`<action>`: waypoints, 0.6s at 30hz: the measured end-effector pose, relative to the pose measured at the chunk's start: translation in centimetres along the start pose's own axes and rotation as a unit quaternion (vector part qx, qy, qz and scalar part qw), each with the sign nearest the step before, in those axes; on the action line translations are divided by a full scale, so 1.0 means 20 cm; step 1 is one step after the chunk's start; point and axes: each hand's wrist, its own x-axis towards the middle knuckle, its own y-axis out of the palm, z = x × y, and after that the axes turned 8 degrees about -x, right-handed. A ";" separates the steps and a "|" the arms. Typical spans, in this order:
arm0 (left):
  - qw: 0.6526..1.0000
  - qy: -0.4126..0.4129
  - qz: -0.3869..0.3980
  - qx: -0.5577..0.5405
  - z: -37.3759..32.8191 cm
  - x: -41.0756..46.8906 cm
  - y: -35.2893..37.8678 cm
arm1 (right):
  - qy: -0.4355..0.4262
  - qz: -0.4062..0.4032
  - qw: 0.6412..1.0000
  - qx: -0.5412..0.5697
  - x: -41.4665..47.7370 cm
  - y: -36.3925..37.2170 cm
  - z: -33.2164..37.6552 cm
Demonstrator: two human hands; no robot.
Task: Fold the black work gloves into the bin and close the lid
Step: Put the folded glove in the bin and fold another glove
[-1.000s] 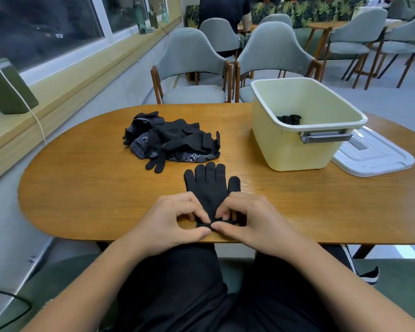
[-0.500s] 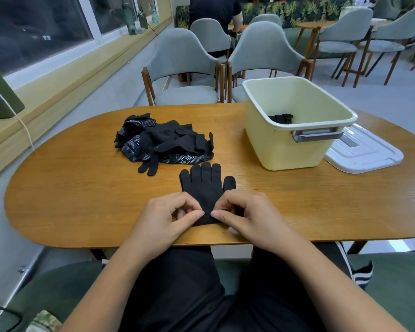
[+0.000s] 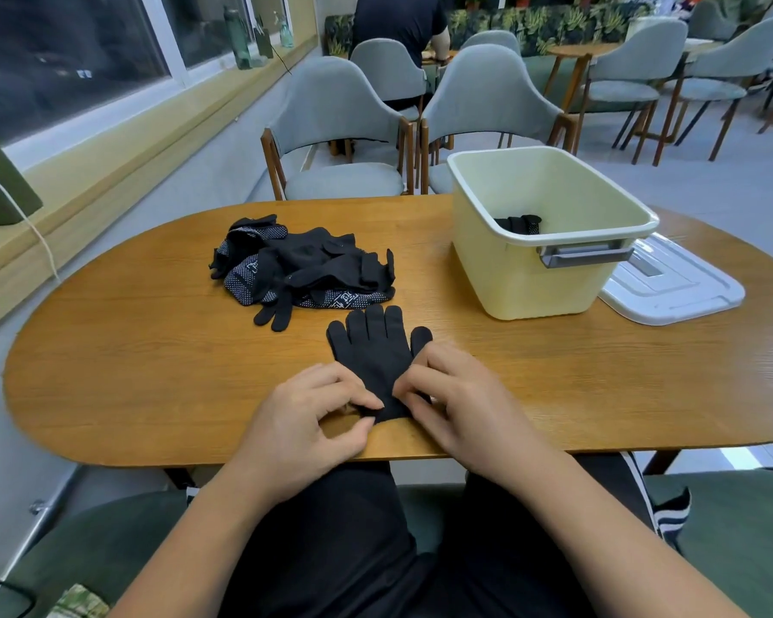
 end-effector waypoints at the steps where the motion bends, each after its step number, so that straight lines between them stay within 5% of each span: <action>1: 1.000 0.000 0.007 0.007 0.00 0.00 0.00 | -0.015 -0.002 1.000 -0.015 0.00 0.00 0.00; 12: 0.999 -0.029 -0.026 -0.002 0.01 0.01 0.01 | -0.020 0.029 0.999 -0.021 -0.01 -0.02 0.04; 18: 0.995 -0.083 -0.037 -0.036 0.00 0.03 0.01 | 0.057 0.051 0.990 0.120 0.01 -0.05 0.01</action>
